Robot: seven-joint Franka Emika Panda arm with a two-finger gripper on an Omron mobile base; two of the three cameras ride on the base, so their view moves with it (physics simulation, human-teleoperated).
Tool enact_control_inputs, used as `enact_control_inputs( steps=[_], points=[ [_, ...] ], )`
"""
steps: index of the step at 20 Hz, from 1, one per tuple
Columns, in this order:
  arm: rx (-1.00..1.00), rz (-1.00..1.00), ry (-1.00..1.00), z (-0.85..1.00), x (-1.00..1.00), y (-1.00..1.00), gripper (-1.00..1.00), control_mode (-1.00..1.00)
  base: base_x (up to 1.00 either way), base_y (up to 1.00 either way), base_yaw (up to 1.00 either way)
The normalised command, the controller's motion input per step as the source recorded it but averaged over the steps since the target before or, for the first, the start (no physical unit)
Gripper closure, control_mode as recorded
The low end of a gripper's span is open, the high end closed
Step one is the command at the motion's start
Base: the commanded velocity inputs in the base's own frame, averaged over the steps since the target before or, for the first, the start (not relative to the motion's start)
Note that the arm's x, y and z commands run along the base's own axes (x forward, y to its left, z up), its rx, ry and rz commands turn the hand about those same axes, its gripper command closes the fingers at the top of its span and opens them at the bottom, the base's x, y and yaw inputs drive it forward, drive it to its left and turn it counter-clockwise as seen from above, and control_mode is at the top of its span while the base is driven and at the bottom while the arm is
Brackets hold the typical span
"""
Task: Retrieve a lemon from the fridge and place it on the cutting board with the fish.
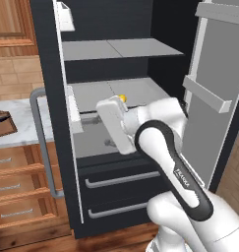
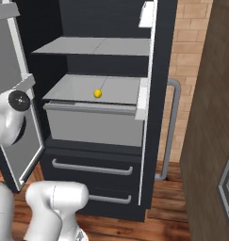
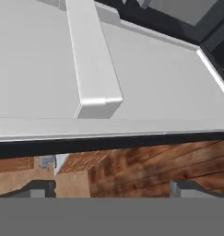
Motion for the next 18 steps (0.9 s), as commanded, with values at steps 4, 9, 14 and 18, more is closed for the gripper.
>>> enact_control_inputs(
  steps=[4, 9, 14, 18],
  points=[
    [-0.60, 0.00, -0.01, 0.00, 0.18, -0.83, -1.00, -1.00, 0.00, 0.00, 0.00],
    [-0.68, 0.01, 0.00, 0.02, -0.02, -0.94, -1.00, -1.00, 0.00, 0.00, 0.00],
    [-0.53, 0.05, 0.00, -0.29, 0.00, -0.97, -1.00, -1.00, 0.00, 0.00, 0.00],
    [-0.36, 0.16, 0.01, -0.11, 0.00, -0.99, -1.00, -1.00, 0.00, 0.00, 0.00]
  ],
)
